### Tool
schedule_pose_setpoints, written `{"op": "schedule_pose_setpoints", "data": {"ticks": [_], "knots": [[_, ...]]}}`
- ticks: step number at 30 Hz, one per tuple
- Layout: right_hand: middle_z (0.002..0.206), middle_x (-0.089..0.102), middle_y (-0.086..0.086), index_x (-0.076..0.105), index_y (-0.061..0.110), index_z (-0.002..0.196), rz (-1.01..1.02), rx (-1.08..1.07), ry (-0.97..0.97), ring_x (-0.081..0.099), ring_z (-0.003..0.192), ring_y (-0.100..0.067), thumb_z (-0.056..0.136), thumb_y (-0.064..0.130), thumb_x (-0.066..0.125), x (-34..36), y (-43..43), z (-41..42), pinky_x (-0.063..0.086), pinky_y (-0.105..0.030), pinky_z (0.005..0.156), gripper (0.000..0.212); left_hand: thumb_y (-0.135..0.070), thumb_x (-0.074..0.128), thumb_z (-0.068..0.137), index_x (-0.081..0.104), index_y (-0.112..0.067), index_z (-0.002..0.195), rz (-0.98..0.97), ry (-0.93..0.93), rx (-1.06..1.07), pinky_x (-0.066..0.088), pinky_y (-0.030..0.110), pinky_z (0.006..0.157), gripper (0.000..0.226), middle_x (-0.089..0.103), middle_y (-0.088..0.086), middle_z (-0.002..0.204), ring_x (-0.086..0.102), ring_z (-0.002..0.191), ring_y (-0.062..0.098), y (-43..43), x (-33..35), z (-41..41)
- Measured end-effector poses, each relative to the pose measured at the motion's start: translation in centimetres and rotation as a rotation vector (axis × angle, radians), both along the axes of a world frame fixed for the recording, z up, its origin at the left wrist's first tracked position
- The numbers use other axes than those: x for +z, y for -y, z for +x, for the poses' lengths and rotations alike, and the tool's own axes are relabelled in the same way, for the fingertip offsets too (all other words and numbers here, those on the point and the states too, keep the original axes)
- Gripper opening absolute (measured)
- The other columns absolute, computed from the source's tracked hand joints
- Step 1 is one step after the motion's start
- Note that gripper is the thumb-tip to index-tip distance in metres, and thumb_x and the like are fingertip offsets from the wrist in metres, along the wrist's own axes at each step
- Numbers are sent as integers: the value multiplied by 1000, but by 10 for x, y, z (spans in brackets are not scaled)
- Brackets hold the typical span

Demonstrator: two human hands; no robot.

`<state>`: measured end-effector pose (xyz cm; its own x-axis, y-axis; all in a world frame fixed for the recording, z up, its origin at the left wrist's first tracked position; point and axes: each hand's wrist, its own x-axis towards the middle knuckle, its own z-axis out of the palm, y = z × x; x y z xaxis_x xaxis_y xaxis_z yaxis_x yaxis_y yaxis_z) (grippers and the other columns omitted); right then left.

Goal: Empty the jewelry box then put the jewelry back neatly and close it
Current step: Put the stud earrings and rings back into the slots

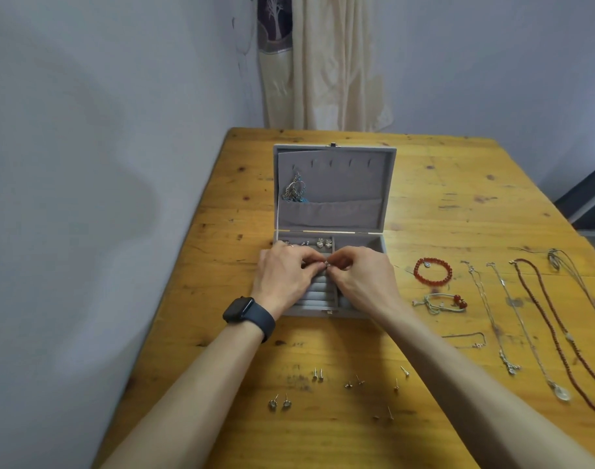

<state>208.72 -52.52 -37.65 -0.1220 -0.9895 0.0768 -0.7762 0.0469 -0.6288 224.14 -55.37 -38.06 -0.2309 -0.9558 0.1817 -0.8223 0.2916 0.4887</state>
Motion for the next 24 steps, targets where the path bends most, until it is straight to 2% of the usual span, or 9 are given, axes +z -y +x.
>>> {"op": "schedule_pose_setpoints", "data": {"ticks": [3, 6, 10, 13, 15, 19, 22, 24], "knots": [[95, 76, 5, 77, 23, 101, 8, -32, 3, 67, 90, -13, 88, 31, 68, -2, 2, 2, 54, -29, 83, 18, -47, 64, 92, 76, -32, 103, -38, 18, 2, 33, 30, 80, 22, 73, -10, 97, 47, 90, 10, -1, -2, 1], [95, 75, 4, 77, 22, 102, 17, -39, 11, 67, 89, -13, 88, 32, 68, -4, 2, 1, 55, -31, 82, 19, -47, 65, 91, 76, -32, 103, -24, 17, -1, 41, 33, 84, 22, 73, -9, 97, 52, 93, 11, 0, -6, 2], [99, 76, 3, 76, 21, 108, -9, -18, -2, 68, 89, -11, 89, 32, 70, -3, -2, -1, 50, -23, 79, 23, -47, 67, 90, 76, -32, 105, 8, 11, -27, 46, 34, 87, 22, 74, -11, 99, 56, 96, 11, -1, -2, 4], [99, 76, 4, 75, 21, 112, -73, -15, 24, 68, 90, -11, 89, 28, 70, 2, -16, -3, 56, -32, 86, 24, -39, 68, 91, 75, -31, 108, 73, -58, -61, 51, 33, 87, 20, 72, -14, 96, 59, 92, 6, -5, 7, 9], [95, 75, 5, 75, 21, 109, -123, -15, 28, 67, 84, -10, 89, 27, 71, 8, -35, -3, 57, -35, 81, 21, -36, 67, 91, 74, -32, 106, 72, -112, -55, 54, 37, 85, 18, 70, -18, 94, 60, 95, 7, -14, 11, 19], [88, 70, 14, 74, 25, 102, -159, 86, 95, 61, 76, 2, 86, 28, 75, 17, -94, 8, 52, -18, 71, 16, -37, 67, 91, 74, -34, 103, 78, -189, -9, 53, 25, 75, 14, 68, -21, 92, 58, 86, 1, -57, 20, 52], [84, 66, 21, 74, 31, 97, -108, 154, 131, 61, 74, 0, 83, 31, 77, 2, -136, 26, 48, -15, 67, 15, -33, 70, 89, 74, -35, 100, 188, -230, 9, 49, 14, 71, 12, 68, -25, 91, 59, 84, -3, -99, 19, 77], [83, 64, 22, 73, 32, 96, -81, 174, 141, 60, 72, 1, 80, 31, 78, -14, -157, 40, 44, -11, 65, 17, -31, 71, 89, 74, -38, 97, 269, -214, 17, 50, 14, 71, 10, 67, -27, 92, 59, 86, -4, -124, 13, 89]]}}
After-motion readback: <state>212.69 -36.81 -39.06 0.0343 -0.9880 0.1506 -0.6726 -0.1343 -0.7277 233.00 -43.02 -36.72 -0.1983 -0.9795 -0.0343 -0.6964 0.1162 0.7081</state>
